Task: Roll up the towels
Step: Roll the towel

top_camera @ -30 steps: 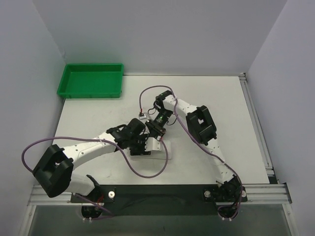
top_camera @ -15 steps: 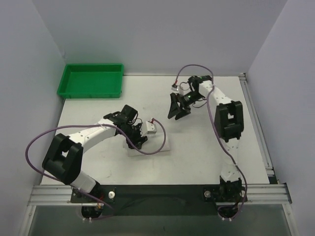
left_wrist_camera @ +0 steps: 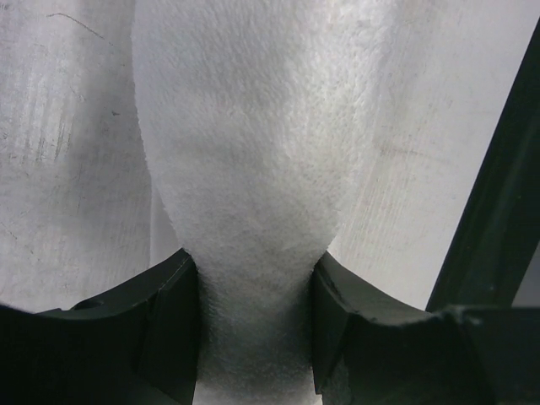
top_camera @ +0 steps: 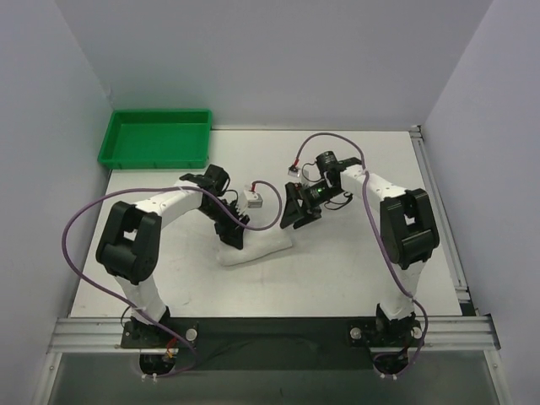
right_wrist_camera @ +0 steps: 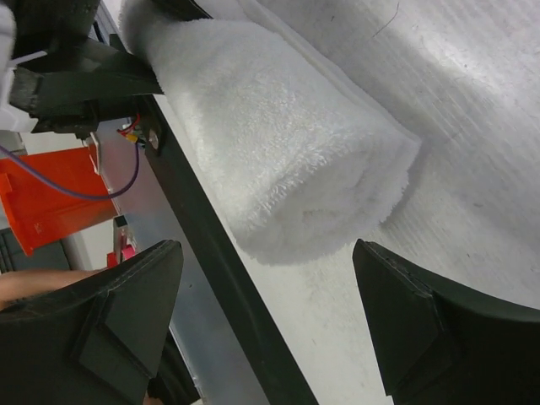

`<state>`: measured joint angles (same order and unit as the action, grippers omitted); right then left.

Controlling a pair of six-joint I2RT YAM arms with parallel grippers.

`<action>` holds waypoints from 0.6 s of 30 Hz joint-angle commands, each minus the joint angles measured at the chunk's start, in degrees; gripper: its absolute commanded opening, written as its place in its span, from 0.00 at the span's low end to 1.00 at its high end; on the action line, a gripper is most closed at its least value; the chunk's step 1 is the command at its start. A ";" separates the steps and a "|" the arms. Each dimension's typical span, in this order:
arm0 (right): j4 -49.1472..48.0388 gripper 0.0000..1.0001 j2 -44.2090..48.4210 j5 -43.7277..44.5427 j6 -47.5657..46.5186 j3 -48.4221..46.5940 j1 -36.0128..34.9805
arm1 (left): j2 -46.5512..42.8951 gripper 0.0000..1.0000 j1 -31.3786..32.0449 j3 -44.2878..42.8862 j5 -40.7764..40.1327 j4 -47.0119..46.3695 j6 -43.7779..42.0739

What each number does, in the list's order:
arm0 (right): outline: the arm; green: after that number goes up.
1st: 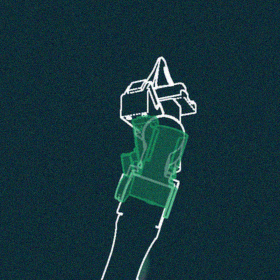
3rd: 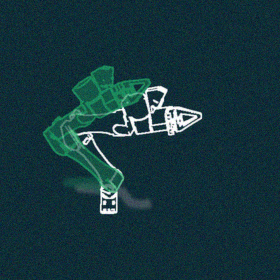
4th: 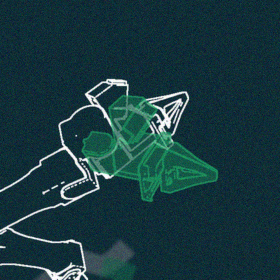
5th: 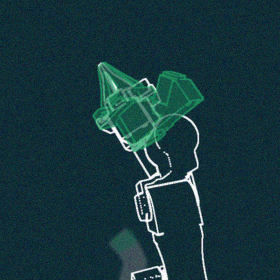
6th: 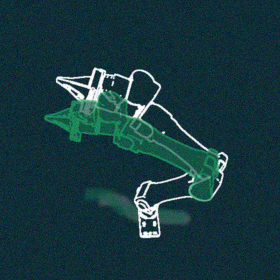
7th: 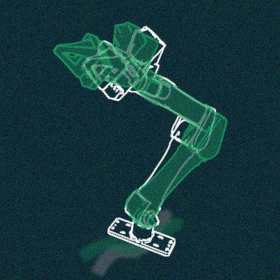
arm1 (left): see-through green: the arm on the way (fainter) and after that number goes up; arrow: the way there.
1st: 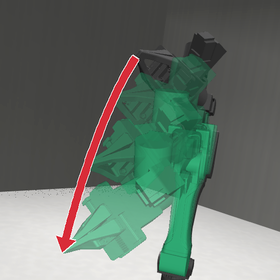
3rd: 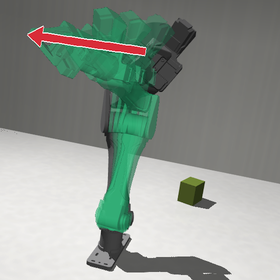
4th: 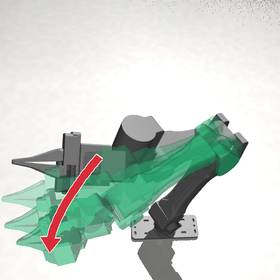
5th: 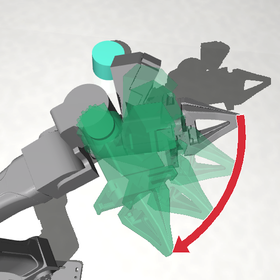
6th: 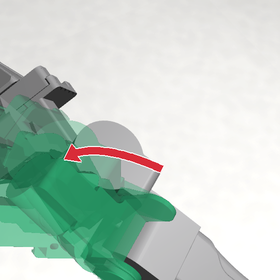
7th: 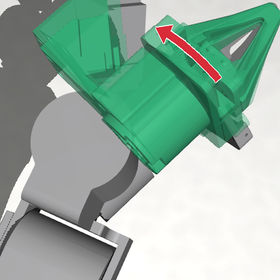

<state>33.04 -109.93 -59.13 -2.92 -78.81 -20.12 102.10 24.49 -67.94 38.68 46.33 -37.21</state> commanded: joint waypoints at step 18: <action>-11.86 0.00 -7.84 -1.07 15.48 0.59 -5.37 | 3.55 0.65 -2.17 -2.37 -1.76 -2.90 10.22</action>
<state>20.53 -115.70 -59.07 8.49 -76.97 -25.17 107.24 22.17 -72.07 42.37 48.40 -29.76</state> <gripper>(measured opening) 0.115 0.626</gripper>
